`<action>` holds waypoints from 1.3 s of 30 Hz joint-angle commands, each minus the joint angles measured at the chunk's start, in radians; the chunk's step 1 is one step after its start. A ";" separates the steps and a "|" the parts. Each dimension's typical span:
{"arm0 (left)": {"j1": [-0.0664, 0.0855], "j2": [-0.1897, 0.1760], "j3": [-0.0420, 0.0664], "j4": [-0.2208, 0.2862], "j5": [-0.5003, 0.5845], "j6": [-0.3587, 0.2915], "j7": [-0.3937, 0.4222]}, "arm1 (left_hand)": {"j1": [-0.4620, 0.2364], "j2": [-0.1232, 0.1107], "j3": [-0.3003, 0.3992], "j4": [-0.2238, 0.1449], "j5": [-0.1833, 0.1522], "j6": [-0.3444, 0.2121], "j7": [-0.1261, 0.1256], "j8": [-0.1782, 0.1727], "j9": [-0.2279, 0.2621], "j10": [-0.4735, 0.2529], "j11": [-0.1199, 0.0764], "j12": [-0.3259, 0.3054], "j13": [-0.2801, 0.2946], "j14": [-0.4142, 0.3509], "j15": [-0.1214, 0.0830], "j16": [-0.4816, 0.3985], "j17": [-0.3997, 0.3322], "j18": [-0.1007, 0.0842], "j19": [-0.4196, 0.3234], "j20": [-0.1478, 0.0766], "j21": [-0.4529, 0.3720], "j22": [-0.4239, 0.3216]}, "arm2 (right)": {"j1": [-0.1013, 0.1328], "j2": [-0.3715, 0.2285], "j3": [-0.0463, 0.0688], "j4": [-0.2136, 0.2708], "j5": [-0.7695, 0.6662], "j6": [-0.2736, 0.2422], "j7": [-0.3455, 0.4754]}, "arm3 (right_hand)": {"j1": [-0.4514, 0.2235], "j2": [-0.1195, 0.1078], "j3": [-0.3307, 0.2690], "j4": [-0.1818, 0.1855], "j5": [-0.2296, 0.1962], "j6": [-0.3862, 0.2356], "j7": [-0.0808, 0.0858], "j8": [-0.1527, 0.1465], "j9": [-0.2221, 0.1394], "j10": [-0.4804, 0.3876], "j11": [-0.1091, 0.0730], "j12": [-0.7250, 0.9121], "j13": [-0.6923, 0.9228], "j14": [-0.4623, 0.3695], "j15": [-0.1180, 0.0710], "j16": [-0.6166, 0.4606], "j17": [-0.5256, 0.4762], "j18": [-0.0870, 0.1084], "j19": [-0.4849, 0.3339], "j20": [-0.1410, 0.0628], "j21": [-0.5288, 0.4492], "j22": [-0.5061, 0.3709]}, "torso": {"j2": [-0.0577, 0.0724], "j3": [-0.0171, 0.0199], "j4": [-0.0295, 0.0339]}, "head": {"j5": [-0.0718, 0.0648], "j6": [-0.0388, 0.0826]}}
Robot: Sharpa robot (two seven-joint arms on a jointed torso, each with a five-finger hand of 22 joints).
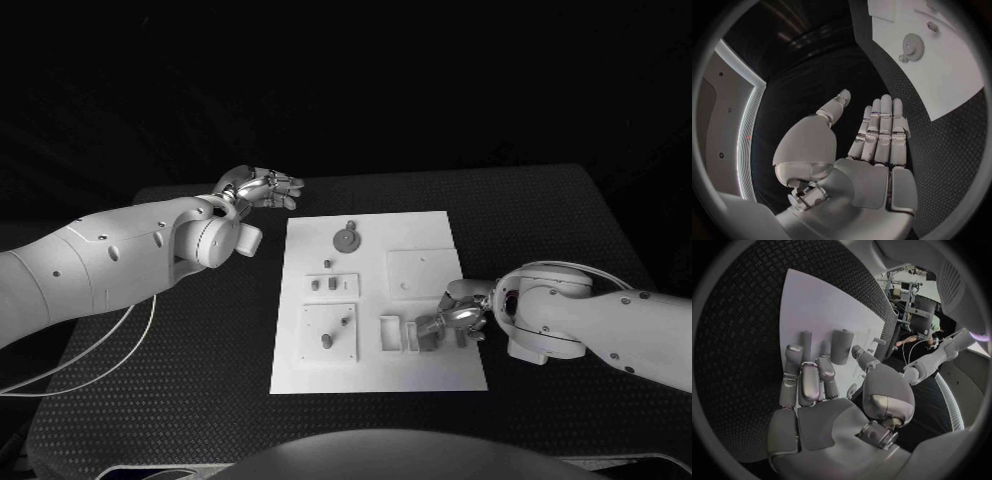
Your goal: Assemble the parts on the task board
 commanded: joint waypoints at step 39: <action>0.002 0.005 0.001 0.003 0.005 0.008 0.009 | -0.014 0.000 -0.002 0.009 -0.003 -0.007 -0.002 0.002 -0.001 -0.008 0.001 -0.001 -0.001 0.002 0.001 -0.006 0.004 -0.008 -0.008 0.002 0.005 -0.002 | 0.022 -0.013 -0.003 0.069 0.153 -0.156 0.046 | 0.178 0.193 0.073 -0.218 -0.003 0.077 -0.011 -0.017 0.001 0.111 -0.015 0.013 0.115 0.027 -0.007 -0.021 0.045 0.015 0.012 0.020 0.004 0.014 | 0.000 -0.0011 -0.0002 | 0.007 0.000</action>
